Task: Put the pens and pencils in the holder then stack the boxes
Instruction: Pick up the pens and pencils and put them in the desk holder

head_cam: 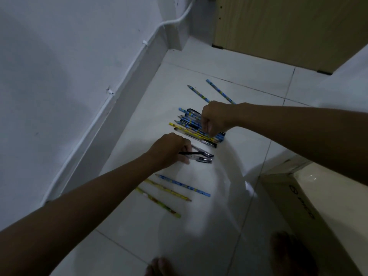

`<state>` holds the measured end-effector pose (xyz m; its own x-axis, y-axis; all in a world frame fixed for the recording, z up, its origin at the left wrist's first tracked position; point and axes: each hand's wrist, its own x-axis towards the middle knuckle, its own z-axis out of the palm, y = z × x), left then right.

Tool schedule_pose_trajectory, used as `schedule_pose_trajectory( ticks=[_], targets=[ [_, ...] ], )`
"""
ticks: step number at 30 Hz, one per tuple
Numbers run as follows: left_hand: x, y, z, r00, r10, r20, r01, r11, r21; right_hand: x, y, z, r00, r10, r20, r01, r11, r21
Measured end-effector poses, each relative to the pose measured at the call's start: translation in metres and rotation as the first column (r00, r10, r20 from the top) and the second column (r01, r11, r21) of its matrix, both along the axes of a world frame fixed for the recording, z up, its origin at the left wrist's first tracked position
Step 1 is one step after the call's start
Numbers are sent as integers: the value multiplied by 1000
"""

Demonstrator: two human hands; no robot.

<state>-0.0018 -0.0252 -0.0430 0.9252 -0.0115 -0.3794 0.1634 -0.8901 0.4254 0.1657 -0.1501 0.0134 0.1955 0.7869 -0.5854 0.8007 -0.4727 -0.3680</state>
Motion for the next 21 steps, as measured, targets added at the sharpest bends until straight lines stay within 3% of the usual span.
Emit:
schedule_pose_trajectory(
  ticks=[6,11,16,21],
  targets=[
    [-20,35,13,989,11,150,-2,998,-62,-18,8,-9,998,-59,38,57,996,63],
    [-36,65,22,950,223,216,-202,972,-118,-42,7,-26,990,-82,112,77,996,47],
    [-30,64,27,833,525,172,-483,843,-236,-59,3,-34,982,-91,164,77,993,88],
    [-20,52,21,744,662,91,-617,734,-285,-81,-2,-43,974,-157,163,140,984,109]
  ],
)
